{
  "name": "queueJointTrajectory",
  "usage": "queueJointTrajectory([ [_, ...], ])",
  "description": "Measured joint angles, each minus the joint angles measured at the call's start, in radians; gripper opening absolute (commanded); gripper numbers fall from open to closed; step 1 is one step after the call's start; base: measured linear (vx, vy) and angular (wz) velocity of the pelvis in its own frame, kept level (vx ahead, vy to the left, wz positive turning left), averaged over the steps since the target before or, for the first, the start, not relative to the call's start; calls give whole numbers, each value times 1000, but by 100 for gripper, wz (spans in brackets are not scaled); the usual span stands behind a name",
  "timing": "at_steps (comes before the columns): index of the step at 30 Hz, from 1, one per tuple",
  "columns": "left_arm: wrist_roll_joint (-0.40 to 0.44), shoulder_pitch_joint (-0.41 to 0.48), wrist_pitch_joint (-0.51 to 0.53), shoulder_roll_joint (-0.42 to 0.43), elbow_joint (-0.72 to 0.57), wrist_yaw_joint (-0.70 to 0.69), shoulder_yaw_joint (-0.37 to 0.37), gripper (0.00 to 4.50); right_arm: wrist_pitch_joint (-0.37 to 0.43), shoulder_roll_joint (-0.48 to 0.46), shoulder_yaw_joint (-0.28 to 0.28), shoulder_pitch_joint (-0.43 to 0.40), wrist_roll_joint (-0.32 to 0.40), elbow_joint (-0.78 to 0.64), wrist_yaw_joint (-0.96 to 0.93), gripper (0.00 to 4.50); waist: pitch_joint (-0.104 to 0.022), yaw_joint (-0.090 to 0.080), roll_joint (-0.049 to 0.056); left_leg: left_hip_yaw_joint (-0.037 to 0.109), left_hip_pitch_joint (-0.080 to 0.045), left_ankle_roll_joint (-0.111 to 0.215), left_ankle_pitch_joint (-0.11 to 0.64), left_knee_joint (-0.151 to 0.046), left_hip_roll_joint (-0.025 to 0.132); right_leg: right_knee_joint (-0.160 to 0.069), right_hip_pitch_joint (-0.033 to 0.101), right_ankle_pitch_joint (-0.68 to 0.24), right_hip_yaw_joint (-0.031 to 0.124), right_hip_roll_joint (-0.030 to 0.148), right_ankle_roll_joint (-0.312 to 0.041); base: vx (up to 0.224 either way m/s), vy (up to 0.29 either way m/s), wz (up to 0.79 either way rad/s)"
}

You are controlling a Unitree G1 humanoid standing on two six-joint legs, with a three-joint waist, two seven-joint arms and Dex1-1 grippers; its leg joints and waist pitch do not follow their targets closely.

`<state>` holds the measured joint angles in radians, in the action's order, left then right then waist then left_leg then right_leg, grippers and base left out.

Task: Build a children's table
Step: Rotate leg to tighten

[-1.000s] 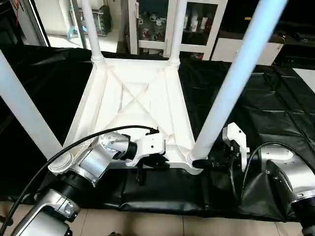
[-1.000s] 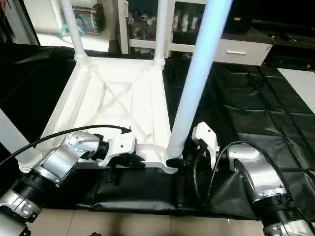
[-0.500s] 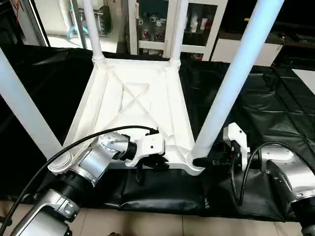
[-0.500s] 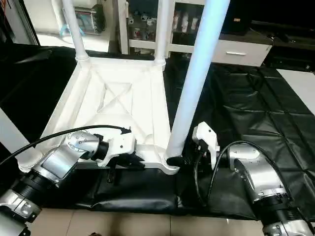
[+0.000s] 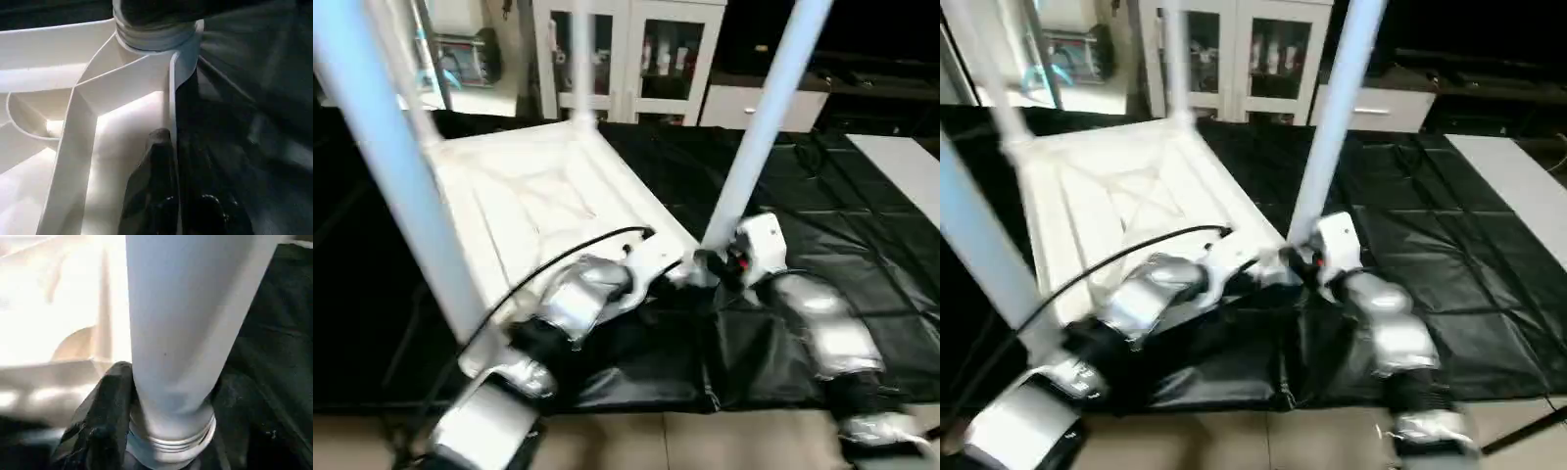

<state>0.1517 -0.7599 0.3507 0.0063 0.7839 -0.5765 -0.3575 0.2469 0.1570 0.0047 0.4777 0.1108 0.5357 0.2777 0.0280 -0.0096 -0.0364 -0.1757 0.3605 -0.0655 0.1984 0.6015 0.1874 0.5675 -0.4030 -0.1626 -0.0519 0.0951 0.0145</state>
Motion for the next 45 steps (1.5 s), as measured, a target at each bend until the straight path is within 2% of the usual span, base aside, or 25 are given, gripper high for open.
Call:
queueJointTrajectory([
  [5,0,-31,-14,-25,55,41,23,0,-48,-49,-16,29,-12,49,-75,202,0,-4,4,0,4,0,0,-1,0,-1,-1,3,1,0,-4,0,0,0],
  [8,0,-32,-45,-25,64,39,20,0,-80,-42,-21,15,-13,44,-53,202,0,3,7,-1,5,0,0,-3,0,0,-1,6,1,0,-8,0,0,0],
  [9,-1,-32,-61,-25,66,32,11,0,-81,-29,-35,-5,6,21,-21,202,0,9,8,-1,5,0,0,-5,0,0,-1,6,1,0,-8,0,0,0],
  [11,1,-31,-81,-21,66,19,5,0,-85,-7,-46,-29,29,-9,32,269,1,19,9,-2,4,0,0,-6,1,4,-2,8,1,0,-9,0,0,0],
  [12,5,-32,-98,-1,66,19,5,0,-92,10,-34,-55,40,-46,89,269,2,17,8,-4,5,0,0,-6,1,9,-3,8,3,0,-9,0,0,0],
  [13,11,-32,-116,39,66,28,11,0,-101,20,-1,-88,51,-77,164,274,4,7,6,-3,3,0,0,-6,4,12,-4,9,2,-3,-7,0,0,0],
  [14,16,-32,-126,62,66,33,21,0,-101,22,16,-108,54,-83,200,274,4,4,6,3,4,-1,0,-6,4,11,-6,9,-4,-4,-7,0,0,0],
  [15,20,-32,-138,74,64,33,28,0,-101,22,34,-126,56,-83,225,281,5,2,7,9,6,-1,0,-6,5,10,-8,10,-11,-3,-7,17,-34,-22],
  [17,22,-32,-153,89,56,24,32,0,-100,35,44,-140,57,-82,258,309,7,4,11,9,11,-1,0,-7,6,11,-15,15,-13,-2,-11,0,0,0],
  [21,17,16,-230,135,-10,-114,8,0,-100,137,31,-134,74,-125,335,341,7,29,19,4,9,0,-1,-15,6,11,-16,16,-13,-1,-15,0,0,0],
  [24,-13,87,-334,238,-110,-306,-33,0,-95,258,41,-154,80,-202,474,360,7,59,22,3,6,5,-3,-17,8,11,-15,12,-14,-2,-15,0,0,0],
  [25,-20,96,-357,260,-125,-352,-41,0,-94,296,41,-164,81,-215,513,371,7,70,22,0,4,5,-3,-17,11,11,-15,12,-14,-2,-15,0,0,0],
  [27,-29,103,-389,277,-144,-415,-54,0,-85,337,45,-175,84,-234,586,382,8,77,20,-13,6,0,-3,-14,17,11,-14,12,-12,-1,-15,0,0,0],
  [29,-37,113,-386,275,-173,-447,-74,0,-71,354,53,-200,105,-276,659,410,8,76,20,-24,6,-2,-1,-12,19,11,-14,12,-8,2,-15,0,0,0],
  [35,-76,175,-355,321,-290,-578,-80,0,4,440,84,-258,197,-370,834,446,9,70,17,-27,5,-1,0,-10,17,11,-14,12,-1,1,-15,0,0,0],
  [38,-86,185,-341,322,-316,-625,-94,0,3,439,112,-248,192,-379,850,446,9,73,17,-27,5,-1,-1,-10,18,12,-14,12,-1,0,-15,0,0,0],
  [41,-88,191,-334,323,-333,-644,-103,0,-21,411,134,-234,149,-362,845,446,9,73,17,-27,6,-2,-1,-10,18,12,-14,12,0,0,-15,0,0,0],
  [45,-89,198,-323,331,-352,-650,-101,0,-30,412,143,-222,135,-355,847,446,10,69,15,-28,6,-2,-1,-9,18,12,-14,12,2,0,-15,0,0,0],
])
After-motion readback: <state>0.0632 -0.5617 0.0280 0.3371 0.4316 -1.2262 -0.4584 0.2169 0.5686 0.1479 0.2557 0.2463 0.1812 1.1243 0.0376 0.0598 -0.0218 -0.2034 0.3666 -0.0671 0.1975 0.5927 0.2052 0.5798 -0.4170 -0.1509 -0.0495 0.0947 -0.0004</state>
